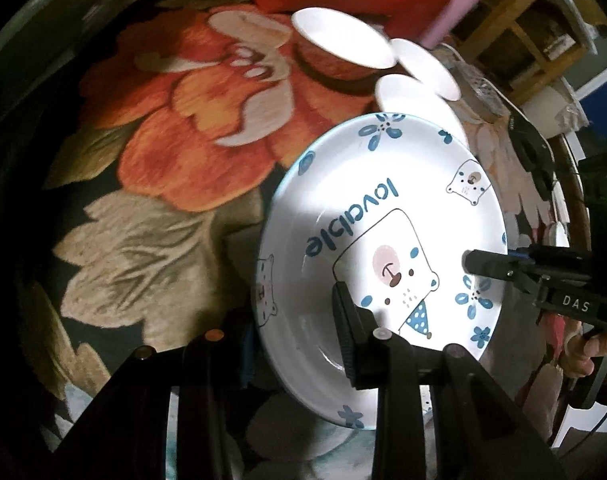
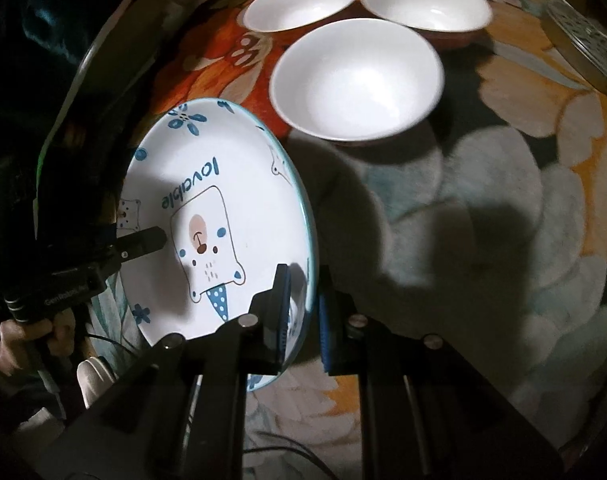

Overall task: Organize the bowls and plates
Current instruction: 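Lift the bear-print plate and carry it over the plate stack, then lower the bear-print plate onto the stack and open both grippers, then withdraw both grippers back toward the white bowls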

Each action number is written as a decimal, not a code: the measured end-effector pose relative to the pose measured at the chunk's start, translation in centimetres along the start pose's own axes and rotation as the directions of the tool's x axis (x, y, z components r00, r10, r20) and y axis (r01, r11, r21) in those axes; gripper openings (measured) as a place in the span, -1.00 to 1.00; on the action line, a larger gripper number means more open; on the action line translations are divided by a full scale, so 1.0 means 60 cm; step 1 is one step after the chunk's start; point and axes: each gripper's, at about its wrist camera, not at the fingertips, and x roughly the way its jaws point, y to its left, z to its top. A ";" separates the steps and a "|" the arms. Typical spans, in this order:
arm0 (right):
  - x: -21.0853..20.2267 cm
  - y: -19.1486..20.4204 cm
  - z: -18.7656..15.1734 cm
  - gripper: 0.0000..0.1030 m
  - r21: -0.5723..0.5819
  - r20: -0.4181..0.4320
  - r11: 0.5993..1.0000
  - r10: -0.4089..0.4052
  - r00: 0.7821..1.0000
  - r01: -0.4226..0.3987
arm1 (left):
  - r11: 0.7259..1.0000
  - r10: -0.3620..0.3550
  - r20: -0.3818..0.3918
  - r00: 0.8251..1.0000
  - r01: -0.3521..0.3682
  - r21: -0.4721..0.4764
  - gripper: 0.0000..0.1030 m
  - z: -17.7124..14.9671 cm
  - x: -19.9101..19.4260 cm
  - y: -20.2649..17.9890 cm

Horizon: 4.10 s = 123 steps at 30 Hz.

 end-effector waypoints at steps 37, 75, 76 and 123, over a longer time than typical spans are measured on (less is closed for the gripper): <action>-0.242 -0.318 -0.185 -0.74 0.462 0.131 0.886 -0.111 0.985 0.039 | 0.934 -0.204 -0.091 0.975 0.222 0.281 -0.34 0.048 0.064 -0.420; -0.334 -0.600 -0.358 -0.72 0.754 0.140 0.654 -0.251 0.958 0.061 | 0.886 -0.122 -0.182 0.976 0.189 0.422 -0.34 0.001 0.220 -0.748; -0.334 -0.600 -0.358 -0.72 0.755 0.140 0.653 -0.257 0.956 0.065 | 0.884 -0.112 -0.172 0.979 0.177 0.432 -0.34 -0.001 0.219 -0.751; -0.342 -0.476 -0.263 0.96 0.583 0.158 0.760 -0.454 0.877 0.288 | 0.932 -0.097 -0.057 0.994 0.111 0.344 0.97 0.046 0.168 -0.653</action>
